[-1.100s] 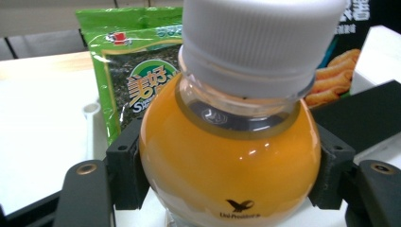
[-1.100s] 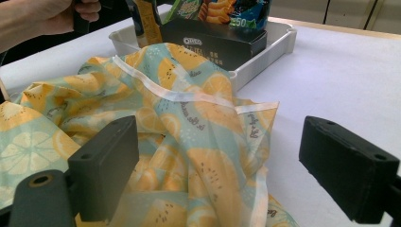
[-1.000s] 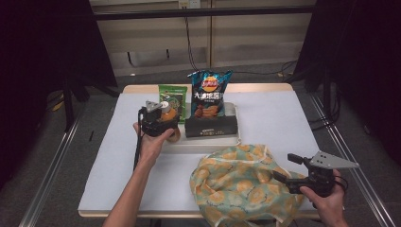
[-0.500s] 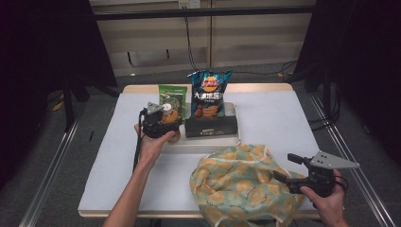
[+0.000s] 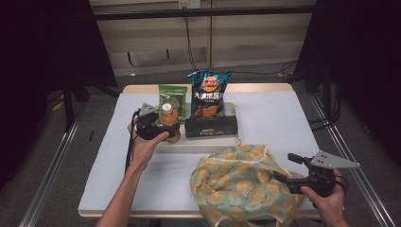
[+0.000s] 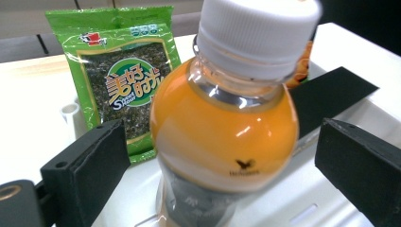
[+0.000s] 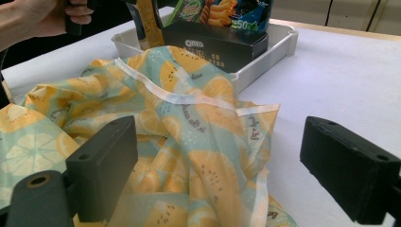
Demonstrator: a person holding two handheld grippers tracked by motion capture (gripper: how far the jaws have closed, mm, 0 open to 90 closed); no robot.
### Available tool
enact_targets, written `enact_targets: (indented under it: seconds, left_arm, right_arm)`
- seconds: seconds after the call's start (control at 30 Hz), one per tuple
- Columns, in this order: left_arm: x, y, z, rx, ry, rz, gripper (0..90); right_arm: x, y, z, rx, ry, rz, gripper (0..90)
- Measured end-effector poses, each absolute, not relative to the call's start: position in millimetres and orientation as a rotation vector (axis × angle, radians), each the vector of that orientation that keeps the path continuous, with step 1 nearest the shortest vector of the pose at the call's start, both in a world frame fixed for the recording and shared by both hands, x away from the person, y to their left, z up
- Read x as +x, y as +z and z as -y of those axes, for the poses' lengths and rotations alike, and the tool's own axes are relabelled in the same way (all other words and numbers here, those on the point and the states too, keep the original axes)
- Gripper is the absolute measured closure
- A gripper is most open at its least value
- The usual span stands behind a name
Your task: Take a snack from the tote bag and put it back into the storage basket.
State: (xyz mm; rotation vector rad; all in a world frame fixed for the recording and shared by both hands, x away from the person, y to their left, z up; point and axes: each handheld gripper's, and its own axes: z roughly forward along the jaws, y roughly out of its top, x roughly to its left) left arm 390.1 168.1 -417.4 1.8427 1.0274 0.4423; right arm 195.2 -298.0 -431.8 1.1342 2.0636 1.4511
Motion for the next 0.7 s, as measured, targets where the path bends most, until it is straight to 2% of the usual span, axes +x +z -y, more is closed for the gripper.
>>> enact_targets:
  seconds: [0.37, 0.7]
  left_arm:
    - [365, -401, -186, 1.811, 0.415, -0.917, 2.6]
    - [331, -398, -196, 1.847, 0.397, -0.824, 3.0]
  right_arm:
    - [195, -430, 299, 1.143, 1.477, -2.041, 5.2]
    - [196, -430, 299, 1.12, 1.506, -2.046, 2.6]
